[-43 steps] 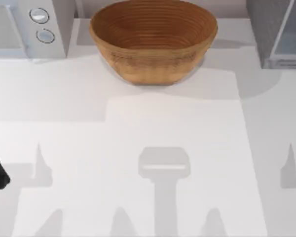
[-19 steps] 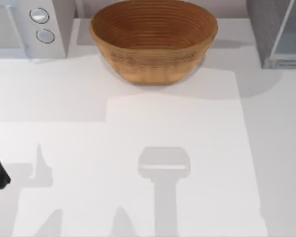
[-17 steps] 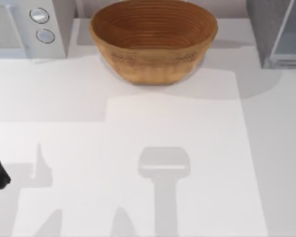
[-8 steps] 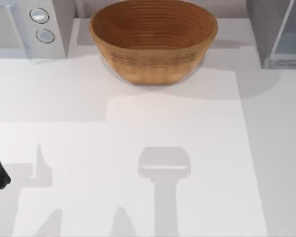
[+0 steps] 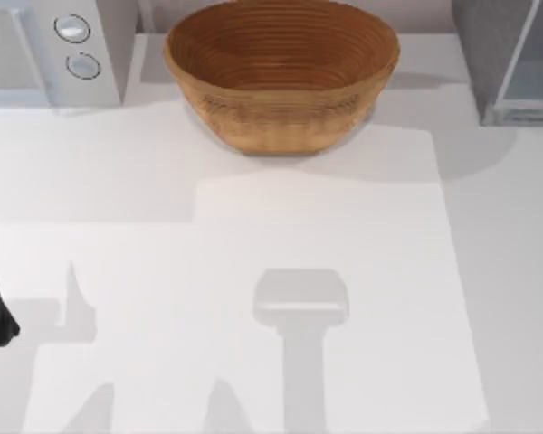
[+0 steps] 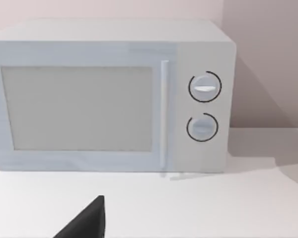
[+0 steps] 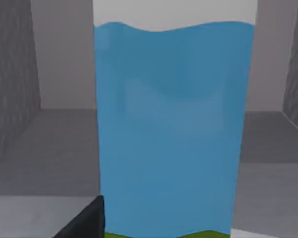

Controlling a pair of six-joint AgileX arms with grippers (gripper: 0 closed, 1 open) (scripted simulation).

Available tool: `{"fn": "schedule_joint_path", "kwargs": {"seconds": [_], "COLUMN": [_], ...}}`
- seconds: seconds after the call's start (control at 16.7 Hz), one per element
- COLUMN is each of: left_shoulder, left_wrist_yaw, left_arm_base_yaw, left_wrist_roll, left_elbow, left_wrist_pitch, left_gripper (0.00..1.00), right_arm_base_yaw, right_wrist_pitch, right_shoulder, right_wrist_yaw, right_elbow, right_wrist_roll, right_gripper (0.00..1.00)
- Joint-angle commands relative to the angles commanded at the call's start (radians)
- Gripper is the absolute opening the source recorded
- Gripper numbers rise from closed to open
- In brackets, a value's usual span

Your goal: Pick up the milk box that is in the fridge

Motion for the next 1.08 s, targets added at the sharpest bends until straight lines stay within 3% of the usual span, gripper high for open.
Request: {"fn": "schedule_joint_path", "kwargs": {"seconds": [0.3, 0.72, 1.08], "left_shoulder": [0.000, 0.000, 0.000], "left_wrist_yaw": [0.000, 0.000, 0.000], "left_arm_base_yaw": [0.000, 0.000, 0.000], "left_wrist_roll": [0.000, 0.000, 0.000], "left_elbow": [0.000, 0.000, 0.000], "left_wrist_pitch": [0.000, 0.000, 0.000], "left_gripper": [1.00, 1.00, 1.00], "right_arm_base_yaw": [0.100, 0.104, 0.131], "right_wrist_pitch": [-0.140, -0.156, -0.261], "right_shoulder": [0.083, 0.094, 0.207], "right_wrist_yaw": [0.101, 0.107, 0.134], "right_elbow": [0.204, 0.227, 0.452], "right_wrist_roll": [0.002, 0.002, 0.001], "right_gripper": [1.00, 1.00, 1.00]}}
